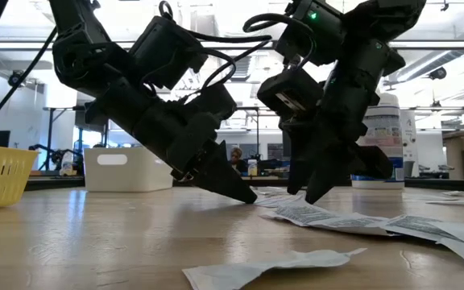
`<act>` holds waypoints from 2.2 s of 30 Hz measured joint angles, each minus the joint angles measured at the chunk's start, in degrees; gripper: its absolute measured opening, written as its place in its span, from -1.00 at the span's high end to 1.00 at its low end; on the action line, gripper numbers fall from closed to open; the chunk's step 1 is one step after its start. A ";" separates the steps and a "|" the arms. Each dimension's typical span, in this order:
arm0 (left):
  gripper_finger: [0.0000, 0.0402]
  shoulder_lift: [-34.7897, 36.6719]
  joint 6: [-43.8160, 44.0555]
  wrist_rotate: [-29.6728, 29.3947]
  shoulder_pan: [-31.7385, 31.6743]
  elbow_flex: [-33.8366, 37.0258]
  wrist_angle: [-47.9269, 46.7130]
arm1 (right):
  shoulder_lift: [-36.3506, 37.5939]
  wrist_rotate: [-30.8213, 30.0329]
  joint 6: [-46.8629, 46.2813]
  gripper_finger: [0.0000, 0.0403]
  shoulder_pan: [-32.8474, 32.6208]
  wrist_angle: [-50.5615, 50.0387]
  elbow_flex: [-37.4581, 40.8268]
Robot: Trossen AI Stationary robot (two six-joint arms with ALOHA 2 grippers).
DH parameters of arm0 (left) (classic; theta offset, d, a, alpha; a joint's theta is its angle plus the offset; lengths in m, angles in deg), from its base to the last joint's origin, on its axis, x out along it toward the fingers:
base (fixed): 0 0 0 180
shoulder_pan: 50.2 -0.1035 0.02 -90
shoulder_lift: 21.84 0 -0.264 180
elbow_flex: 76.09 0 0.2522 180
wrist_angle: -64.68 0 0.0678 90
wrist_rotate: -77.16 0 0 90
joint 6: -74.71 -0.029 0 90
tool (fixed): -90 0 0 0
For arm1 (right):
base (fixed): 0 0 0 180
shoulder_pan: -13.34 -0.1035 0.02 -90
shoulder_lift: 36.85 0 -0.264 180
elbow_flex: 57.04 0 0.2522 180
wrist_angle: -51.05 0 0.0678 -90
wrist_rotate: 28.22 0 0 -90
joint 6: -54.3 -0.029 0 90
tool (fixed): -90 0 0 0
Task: Pick & Place First Aid Supplies
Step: Put the blue bandage into the white bin
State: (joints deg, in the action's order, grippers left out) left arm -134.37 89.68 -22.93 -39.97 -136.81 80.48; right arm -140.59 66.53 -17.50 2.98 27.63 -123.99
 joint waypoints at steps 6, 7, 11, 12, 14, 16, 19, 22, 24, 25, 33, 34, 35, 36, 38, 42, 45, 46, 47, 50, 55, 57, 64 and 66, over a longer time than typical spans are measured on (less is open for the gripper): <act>1.00 0.00 0.12 0.84 -0.01 0.08 -0.07 | 0.00 -0.65 -0.35 0.44 -0.14 -0.10 0.02; 1.00 0.00 0.07 0.85 -0.01 0.04 -0.09 | 0.00 -1.86 -0.39 0.45 -0.19 -0.17 0.02; 1.00 0.00 -0.04 1.24 -0.01 -0.02 -0.12 | 0.00 -4.22 -1.40 0.48 0.07 -0.25 0.06; 1.00 0.00 -0.04 1.29 -0.01 -0.02 -0.11 | 0.00 -4.27 -1.50 0.48 0.10 -0.25 0.07; 1.00 0.00 -0.13 1.33 -0.01 0.00 -0.09 | 0.00 -4.84 -1.50 0.49 0.13 -0.23 0.07; 1.00 0.00 -0.57 1.29 -0.01 0.00 -0.04 | 0.00 -5.01 -1.92 0.49 0.17 -0.05 0.09; 1.00 0.00 -1.16 1.29 0.01 0.02 0.04 | -0.06 -5.75 -1.87 0.49 0.38 1.42 0.15; 1.00 0.00 -1.14 1.27 0.08 0.00 0.04 | -0.13 -7.01 -1.89 0.48 0.54 1.98 0.15; 1.00 -0.01 -1.14 1.19 0.23 0.02 0.03 | -0.13 -8.20 -2.19 0.48 0.57 2.00 0.15; 1.00 0.00 -1.11 1.18 0.33 0.02 0.04 | -0.13 -8.29 -2.40 0.48 0.59 2.00 0.17; 1.00 -0.01 3.33 1.22 0.77 0.02 0.04 | 0.09 -8.23 -3.03 0.51 0.68 -1.28 0.15; 1.00 0.00 4.45 1.22 0.77 0.02 0.04 | 0.09 -8.22 -3.01 0.51 0.69 -1.33 0.20; 1.00 0.00 5.41 1.20 0.77 0.02 0.04 | 0.09 -8.24 -3.03 0.52 0.69 -1.37 0.20; 1.00 0.00 6.11 1.22 0.77 0.01 0.04 | 0.11 -8.24 -3.07 0.52 0.69 -1.41 0.22; 1.00 -0.02 7.17 1.22 0.87 -0.06 0.04 | 0.11 -8.54 -3.09 0.51 0.68 -1.49 0.22; 1.00 -0.04 8.20 1.16 1.15 -0.64 0.04 | 0.11 -9.78 -3.40 0.53 0.63 -1.47 0.28; 1.00 -0.11 8.14 0.23 1.49 -1.09 0.00 | 0.11 -9.92 -3.67 0.56 0.61 -1.41 0.33; 1.00 -0.11 8.07 0.10 1.58 -1.19 -0.04 | 0.11 -9.96 -3.67 0.57 0.61 -1.41 0.33; 1.00 -0.13 8.04 0.10 1.58 -1.32 -0.13 | 0.09 -10.05 -3.64 0.59 0.61 -1.43 0.35; 1.00 -0.15 8.00 0.08 1.61 -1.55 -0.17 | -0.28 -10.68 -3.25 0.66 0.61 -1.46 0.35; 1.00 -0.15 7.85 -0.10 1.82 -1.55 0.31 | -2.53 -10.95 -3.40 0.80 0.61 -1.11 0.32; 1.00 -0.15 7.51 -0.11 2.01 -1.55 0.50 | -2.80 -10.93 -3.13 0.85 0.56 -1.10 0.31; 1.00 -0.03 6.27 -0.11 2.63 -1.60 0.87 | -2.64 -11.17 0.25 0.96 0.50 -0.65 0.33; 1.00 0.23 5.57 -0.09 2.63 -1.60 0.88 | -2.64 -11.10 1.54 0.96 0.50 -0.62 0.33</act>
State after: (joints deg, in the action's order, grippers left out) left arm -134.14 95.25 -23.02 -37.34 -138.40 81.36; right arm -143.24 55.43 -15.96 3.47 27.00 -123.66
